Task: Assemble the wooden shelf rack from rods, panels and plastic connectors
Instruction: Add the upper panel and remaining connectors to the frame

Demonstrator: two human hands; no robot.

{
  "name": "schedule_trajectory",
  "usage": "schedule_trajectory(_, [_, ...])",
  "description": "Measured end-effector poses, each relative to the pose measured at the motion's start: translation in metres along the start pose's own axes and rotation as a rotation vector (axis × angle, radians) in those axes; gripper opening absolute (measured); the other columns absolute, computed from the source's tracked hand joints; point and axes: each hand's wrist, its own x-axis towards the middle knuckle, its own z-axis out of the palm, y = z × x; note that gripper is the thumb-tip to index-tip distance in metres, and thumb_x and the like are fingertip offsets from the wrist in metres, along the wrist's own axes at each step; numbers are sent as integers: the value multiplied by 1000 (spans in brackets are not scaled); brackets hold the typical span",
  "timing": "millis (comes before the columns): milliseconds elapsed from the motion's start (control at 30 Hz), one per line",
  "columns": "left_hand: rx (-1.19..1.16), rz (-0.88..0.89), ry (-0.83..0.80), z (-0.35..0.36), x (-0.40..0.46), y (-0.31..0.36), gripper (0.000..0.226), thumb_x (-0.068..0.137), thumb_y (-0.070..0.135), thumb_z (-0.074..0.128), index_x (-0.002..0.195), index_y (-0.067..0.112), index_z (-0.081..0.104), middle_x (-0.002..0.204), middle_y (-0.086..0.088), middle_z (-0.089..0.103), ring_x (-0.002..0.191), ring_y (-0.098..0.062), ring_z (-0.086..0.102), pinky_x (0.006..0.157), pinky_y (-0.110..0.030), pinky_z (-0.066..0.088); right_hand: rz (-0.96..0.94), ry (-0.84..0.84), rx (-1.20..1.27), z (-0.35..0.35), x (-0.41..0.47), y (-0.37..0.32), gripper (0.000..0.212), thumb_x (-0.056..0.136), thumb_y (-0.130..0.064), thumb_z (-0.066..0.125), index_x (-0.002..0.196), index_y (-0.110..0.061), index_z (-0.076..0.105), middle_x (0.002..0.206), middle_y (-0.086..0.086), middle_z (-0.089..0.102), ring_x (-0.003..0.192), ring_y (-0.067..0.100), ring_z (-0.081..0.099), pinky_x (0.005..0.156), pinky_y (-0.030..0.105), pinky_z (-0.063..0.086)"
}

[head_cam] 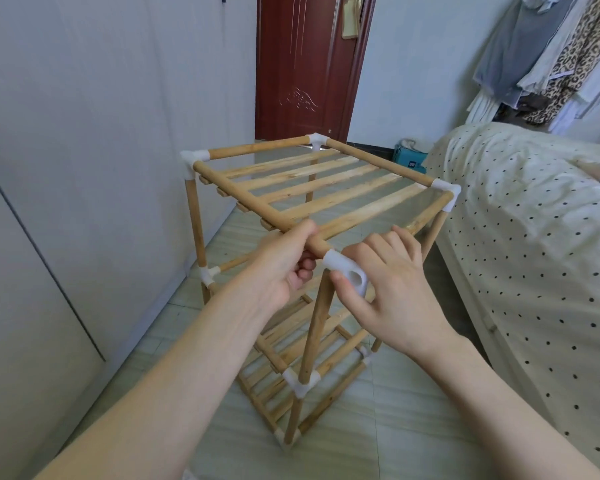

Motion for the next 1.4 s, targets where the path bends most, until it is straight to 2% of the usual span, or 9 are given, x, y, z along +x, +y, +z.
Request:
schedule_trajectory(133, [-10, 19, -23, 1, 2, 1, 13, 85, 16, 54, 74, 13, 48, 49, -1, 59, 42, -8, 33, 40, -16, 29, -7, 34, -49, 6, 0, -2, 31, 90, -35, 44, 85, -9, 62, 77, 2, 54, 78, 25, 54, 98, 51, 37])
schedule_trajectory(333, [-19, 50, -54, 2, 3, 1, 19, 86, 13, 52, 68, 14, 44, 40, 3, 51, 43, -9, 29, 40, -16, 25, 19, 49, -53, 8, -1, 0, 29, 90, -33, 45, 85, -9, 59, 78, 3, 50, 82, 19, 46, 101, 50, 34])
schedule_trajectory(467, [-28, 68, -45, 2, 3, 0, 20, 84, 13, 53, 66, 14, 44, 46, 2, 44, 42, -9, 28, 39, -17, 24, 42, 55, -15, 9, -1, 0, 28, 90, -33, 45, 85, -8, 58, 79, 2, 49, 83, 18, 42, 104, 49, 31])
schedule_trajectory(633, [-30, 95, -46, 4, 2, -3, 21, 85, 13, 53, 65, 14, 45, 41, 4, 45, 39, -8, 29, 36, -15, 26, 57, 48, 10, 8, -3, 1, 27, 89, -31, 45, 84, -7, 58, 78, 2, 48, 83, 18, 42, 105, 48, 29])
schedule_trajectory(833, [-56, 124, -16, 7, 2, -8, 15, 84, 15, 55, 69, 15, 49, 42, 6, 44, 40, -7, 30, 37, -16, 27, 79, 23, -5, 5, -3, 2, 27, 88, -35, 44, 84, -12, 58, 79, -3, 48, 81, 16, 47, 101, 54, 33])
schedule_trajectory(1000, [-47, 110, -2, 8, 2, -12, 12, 82, 16, 56, 73, 15, 48, 56, 1, 43, 45, -9, 34, 41, -17, 31, 132, 15, 55, 4, -4, 1, 30, 88, -41, 42, 77, -16, 54, 78, -11, 43, 80, 14, 49, 97, 55, 33])
schedule_trajectory(1167, [29, 95, 26, 3, 0, -13, 10, 78, 22, 60, 73, 18, 53, 61, 3, 52, 54, -11, 39, 50, -22, 33, 141, 37, 74, 6, -4, -3, 26, 89, -43, 42, 72, -24, 39, 74, -13, 39, 77, 7, 38, 95, 55, 34])
schedule_trajectory(1400, [17, 98, 86, 7, -3, -11, 10, 75, 22, 61, 77, 17, 53, 53, 6, 55, 66, -14, 37, 52, -23, 29, 226, 85, 117, 10, -5, -8, 30, 86, -40, 44, 70, -16, 48, 74, -10, 41, 79, 7, 37, 91, 53, 36])
